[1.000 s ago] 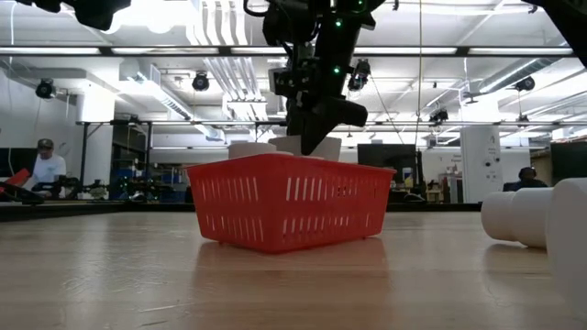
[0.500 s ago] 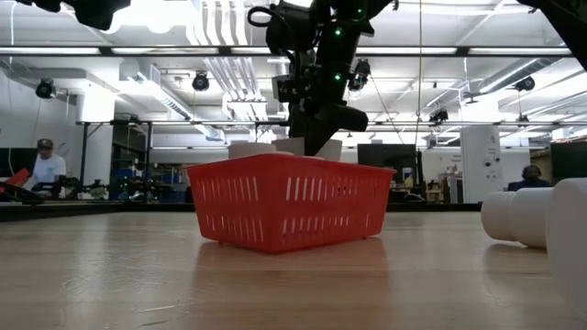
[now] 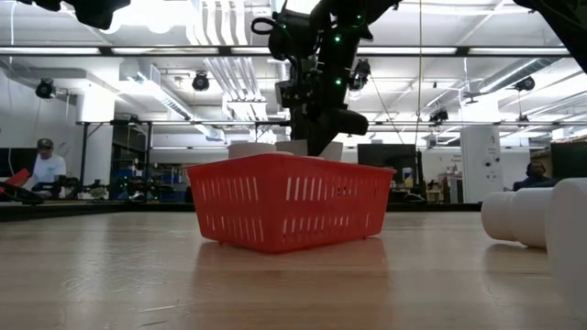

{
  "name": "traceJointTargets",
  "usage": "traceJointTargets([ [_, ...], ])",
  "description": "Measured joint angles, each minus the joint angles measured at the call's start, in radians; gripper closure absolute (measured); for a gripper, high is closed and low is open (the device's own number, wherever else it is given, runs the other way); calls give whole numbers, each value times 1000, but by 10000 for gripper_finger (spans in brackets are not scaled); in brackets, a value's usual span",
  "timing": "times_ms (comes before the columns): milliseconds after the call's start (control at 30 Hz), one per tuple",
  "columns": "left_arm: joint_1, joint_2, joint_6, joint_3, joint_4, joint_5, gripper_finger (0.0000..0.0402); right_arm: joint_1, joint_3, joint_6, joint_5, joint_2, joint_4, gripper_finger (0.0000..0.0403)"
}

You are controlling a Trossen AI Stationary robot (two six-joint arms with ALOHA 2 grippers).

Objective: Pick and place pill bottles into a basket
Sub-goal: Put the white pill bottle into the red bin

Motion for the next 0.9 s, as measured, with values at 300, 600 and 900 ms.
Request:
traceJointTargets([
  [300, 0, 0, -5, 0, -1, 0, 124, 53, 0, 31, -80, 0, -37, 394],
  [600, 0, 0, -6, 1, 0, 0, 124, 140, 0, 34, -104, 0, -20, 394],
  [900, 0, -2, 0, 1, -1, 0, 124, 216, 0, 19, -235, 0, 5, 394],
])
